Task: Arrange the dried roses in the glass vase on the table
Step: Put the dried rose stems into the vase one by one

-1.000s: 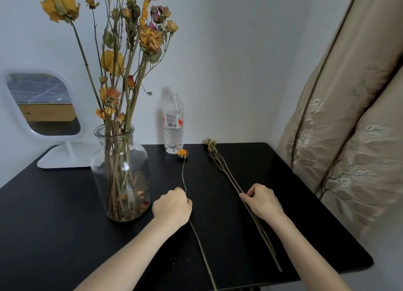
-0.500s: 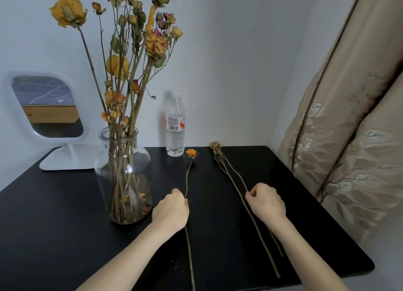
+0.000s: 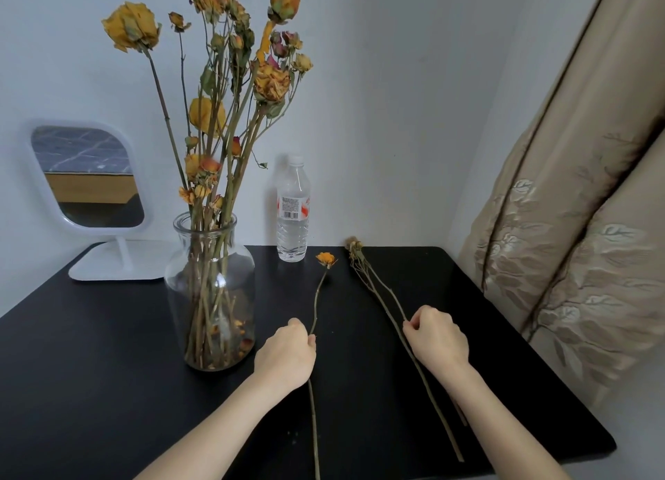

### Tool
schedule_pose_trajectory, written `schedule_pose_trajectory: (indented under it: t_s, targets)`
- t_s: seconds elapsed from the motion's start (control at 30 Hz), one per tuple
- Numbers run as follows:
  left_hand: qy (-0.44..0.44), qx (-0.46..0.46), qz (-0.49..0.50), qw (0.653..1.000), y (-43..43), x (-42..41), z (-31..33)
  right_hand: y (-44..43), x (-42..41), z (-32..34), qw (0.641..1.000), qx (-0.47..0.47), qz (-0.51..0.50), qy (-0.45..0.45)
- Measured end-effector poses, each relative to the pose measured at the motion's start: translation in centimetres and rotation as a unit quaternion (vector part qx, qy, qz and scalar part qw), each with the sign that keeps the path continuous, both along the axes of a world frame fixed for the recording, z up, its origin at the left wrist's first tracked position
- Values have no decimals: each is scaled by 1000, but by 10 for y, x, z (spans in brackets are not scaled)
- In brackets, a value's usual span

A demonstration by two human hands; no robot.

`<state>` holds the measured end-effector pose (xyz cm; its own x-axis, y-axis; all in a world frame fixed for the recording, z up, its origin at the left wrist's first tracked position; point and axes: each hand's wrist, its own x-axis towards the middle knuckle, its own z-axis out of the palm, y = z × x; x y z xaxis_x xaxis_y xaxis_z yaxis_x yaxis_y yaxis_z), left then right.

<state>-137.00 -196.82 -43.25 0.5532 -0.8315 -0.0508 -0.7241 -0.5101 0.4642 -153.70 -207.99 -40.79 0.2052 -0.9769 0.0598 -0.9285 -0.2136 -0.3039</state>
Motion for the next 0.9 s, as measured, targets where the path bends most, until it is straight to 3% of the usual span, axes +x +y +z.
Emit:
schedule_pose_trajectory:
  t_s: [0.3,0.47,0.7,0.9]
  targets:
    - [2,6,2,1000,1,3,-2,-1,-2,-3,999,41,-5,0]
    - [10,5,0,1000,1,4,-2,3,-2,-7,1000,-7,5,-14]
    - [5,12,6,1000,-2,2,-1,8,7,-5,998,26,41,39]
    - [6,12,9,1000,-1,4,-1,3,6,-2,994,92,32,-45]
